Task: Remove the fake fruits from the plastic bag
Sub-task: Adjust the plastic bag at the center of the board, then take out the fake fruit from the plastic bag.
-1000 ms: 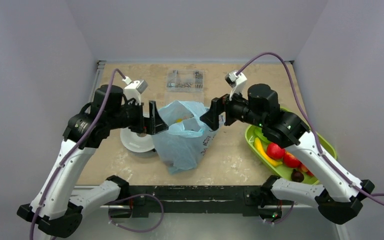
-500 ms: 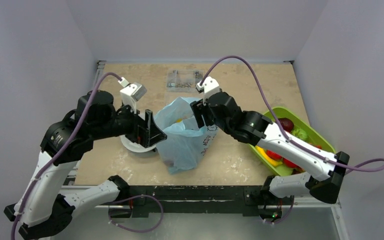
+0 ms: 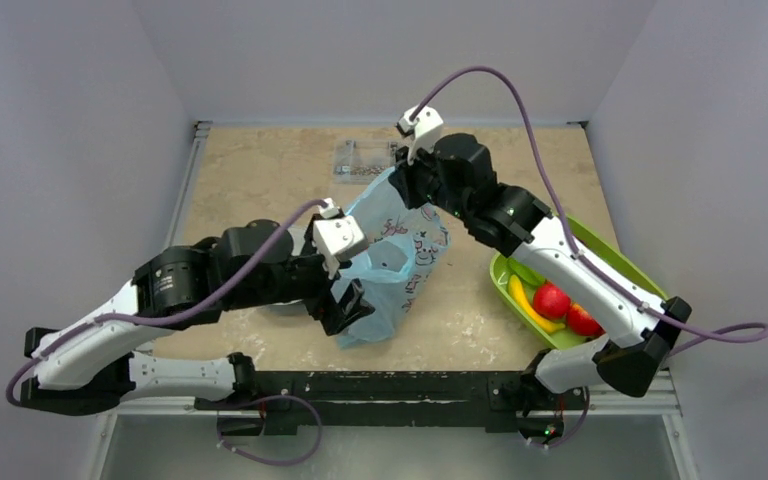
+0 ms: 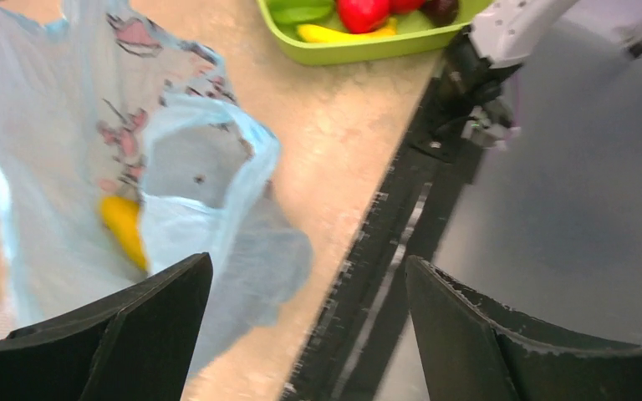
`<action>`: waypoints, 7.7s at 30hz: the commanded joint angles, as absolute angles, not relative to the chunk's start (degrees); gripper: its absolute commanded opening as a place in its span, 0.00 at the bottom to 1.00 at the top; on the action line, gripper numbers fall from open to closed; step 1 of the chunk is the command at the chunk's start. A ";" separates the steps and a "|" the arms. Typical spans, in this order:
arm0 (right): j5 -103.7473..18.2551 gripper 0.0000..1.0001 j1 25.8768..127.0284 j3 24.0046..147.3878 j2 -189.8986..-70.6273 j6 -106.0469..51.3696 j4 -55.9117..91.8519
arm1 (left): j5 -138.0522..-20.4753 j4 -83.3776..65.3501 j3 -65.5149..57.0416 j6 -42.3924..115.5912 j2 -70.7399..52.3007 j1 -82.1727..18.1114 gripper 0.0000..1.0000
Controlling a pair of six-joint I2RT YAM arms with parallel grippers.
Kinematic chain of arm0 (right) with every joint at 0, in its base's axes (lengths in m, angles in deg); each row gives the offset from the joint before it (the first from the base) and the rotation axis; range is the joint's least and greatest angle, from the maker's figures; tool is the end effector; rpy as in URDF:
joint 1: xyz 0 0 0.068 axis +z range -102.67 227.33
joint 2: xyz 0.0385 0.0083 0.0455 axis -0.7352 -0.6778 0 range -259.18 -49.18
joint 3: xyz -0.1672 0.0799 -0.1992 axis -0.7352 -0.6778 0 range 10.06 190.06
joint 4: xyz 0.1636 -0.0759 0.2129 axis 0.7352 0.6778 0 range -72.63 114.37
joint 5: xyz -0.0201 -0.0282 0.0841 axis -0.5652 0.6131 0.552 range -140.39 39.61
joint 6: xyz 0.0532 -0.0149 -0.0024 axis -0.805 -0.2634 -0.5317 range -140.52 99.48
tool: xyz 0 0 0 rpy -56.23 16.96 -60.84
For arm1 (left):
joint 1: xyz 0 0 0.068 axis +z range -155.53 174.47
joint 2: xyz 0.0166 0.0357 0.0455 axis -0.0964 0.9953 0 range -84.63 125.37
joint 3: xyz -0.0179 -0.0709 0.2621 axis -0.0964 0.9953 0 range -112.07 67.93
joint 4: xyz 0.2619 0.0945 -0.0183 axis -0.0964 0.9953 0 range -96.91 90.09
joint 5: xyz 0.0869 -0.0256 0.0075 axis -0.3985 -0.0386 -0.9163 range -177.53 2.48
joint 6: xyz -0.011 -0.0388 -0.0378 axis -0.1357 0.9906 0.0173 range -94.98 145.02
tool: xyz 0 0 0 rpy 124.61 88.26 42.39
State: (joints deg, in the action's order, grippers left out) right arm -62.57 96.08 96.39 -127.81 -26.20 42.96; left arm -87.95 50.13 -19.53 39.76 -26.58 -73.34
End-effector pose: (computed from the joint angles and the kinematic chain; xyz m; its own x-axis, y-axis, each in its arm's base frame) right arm 0.2213 0.2406 0.4323 -0.2610 -0.1511 -0.9534 -0.5796 0.8144 0.0296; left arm 0.0682 -0.1663 0.4669 -0.4044 0.3174 -0.8577 0.8485 0.4803 -0.2222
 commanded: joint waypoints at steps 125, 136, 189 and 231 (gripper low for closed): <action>-51.25 0.47 113.87 66.71 -114.16 -48.64 27.11 | -71.61 43.37 -12.89 50.06 -12.85 -40.13 0.33; -87.33 0.28 143.27 66.45 -132.89 -31.30 23.38 | -52.67 15.44 -2.51 65.94 -10.33 -31.12 0.00; -88.07 0.32 128.01 56.85 -120.15 -65.47 46.26 | -75.09 25.29 41.92 75.56 -47.88 -53.04 0.00; -76.49 0.63 113.75 60.70 -139.73 -40.27 24.16 | -77.74 23.09 39.45 76.18 -48.77 -53.36 0.00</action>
State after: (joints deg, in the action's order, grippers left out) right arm -75.23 113.78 59.43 -139.07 -41.47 24.23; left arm -77.70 28.27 37.80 73.55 -47.94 -52.99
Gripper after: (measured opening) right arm 0.668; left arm 0.004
